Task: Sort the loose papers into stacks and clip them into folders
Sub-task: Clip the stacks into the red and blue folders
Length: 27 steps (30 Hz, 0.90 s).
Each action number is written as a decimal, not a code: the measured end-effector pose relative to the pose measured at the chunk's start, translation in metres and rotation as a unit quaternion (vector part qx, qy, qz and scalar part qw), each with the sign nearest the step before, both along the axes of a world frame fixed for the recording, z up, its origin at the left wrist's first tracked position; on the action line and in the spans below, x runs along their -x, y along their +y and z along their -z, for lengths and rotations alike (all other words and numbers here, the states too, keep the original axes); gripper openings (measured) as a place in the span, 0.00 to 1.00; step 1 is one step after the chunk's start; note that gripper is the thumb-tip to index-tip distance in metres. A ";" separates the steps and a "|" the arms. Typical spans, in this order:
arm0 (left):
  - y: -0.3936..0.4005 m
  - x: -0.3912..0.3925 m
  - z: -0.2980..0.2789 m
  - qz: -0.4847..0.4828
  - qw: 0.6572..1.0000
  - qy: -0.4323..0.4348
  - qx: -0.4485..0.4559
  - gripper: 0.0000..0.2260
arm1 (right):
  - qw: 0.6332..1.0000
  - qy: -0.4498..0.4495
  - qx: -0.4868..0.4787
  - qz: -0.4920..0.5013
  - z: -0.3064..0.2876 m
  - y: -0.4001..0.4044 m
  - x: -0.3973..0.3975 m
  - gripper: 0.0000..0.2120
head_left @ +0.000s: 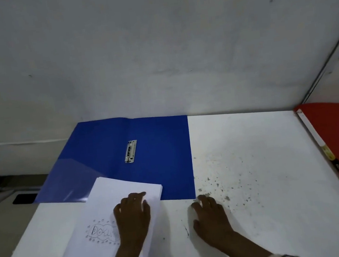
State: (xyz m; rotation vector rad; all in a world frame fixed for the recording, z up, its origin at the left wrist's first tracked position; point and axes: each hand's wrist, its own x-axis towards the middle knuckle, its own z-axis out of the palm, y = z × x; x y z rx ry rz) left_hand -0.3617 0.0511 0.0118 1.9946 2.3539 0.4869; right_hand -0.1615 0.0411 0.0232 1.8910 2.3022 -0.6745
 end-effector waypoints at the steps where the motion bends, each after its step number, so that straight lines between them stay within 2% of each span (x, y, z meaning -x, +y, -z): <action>1: -0.002 0.011 0.002 -0.024 1.000 0.004 -0.015 0.10 | 1.000 0.007 0.014 0.005 0.000 0.002 0.008 0.23; 3: -0.006 0.035 0.007 -0.080 0.996 -0.004 -0.030 0.16 | 0.999 0.018 0.022 0.021 0.001 0.002 0.026 0.22; 5: -0.013 0.060 0.010 -0.131 0.991 -0.004 -0.016 0.19 | 0.997 0.050 0.041 0.046 0.000 0.000 0.045 0.22; 7: -0.019 0.081 0.013 -0.185 0.981 -0.029 0.045 0.23 | 0.989 0.101 0.067 0.079 0.000 -0.005 0.060 0.22; 9: -0.024 0.096 0.010 -0.249 0.957 -0.086 0.124 0.33 | 0.979 0.144 0.098 0.107 0.000 -0.011 0.075 0.23; 12: -0.031 0.113 0.007 -0.302 0.933 -0.112 0.159 0.46 | 0.970 0.171 0.122 0.121 0.001 -0.017 0.095 0.23; 14: -0.034 0.120 0.003 -0.330 0.921 -0.131 0.160 0.50 | 0.966 0.181 0.141 0.122 0.002 -0.019 0.106 0.22; 16: -0.035 0.126 0.001 -0.341 0.917 -0.135 0.157 0.46 | 0.956 0.202 0.165 0.132 0.003 -0.020 0.112 0.20; 19: -0.033 0.125 -0.006 -0.322 0.923 -0.129 0.165 0.36 | 0.948 0.219 0.171 0.155 0.006 -0.023 0.116 0.20; 23: -0.027 0.126 -0.009 -0.292 0.921 -0.157 0.206 0.31 | 0.945 0.226 0.169 0.168 0.004 -0.027 0.119 0.24; 27: -0.022 0.125 -0.012 -0.294 0.892 -0.265 0.217 0.28 | 0.956 0.194 0.151 0.158 0.000 -0.024 0.112 0.26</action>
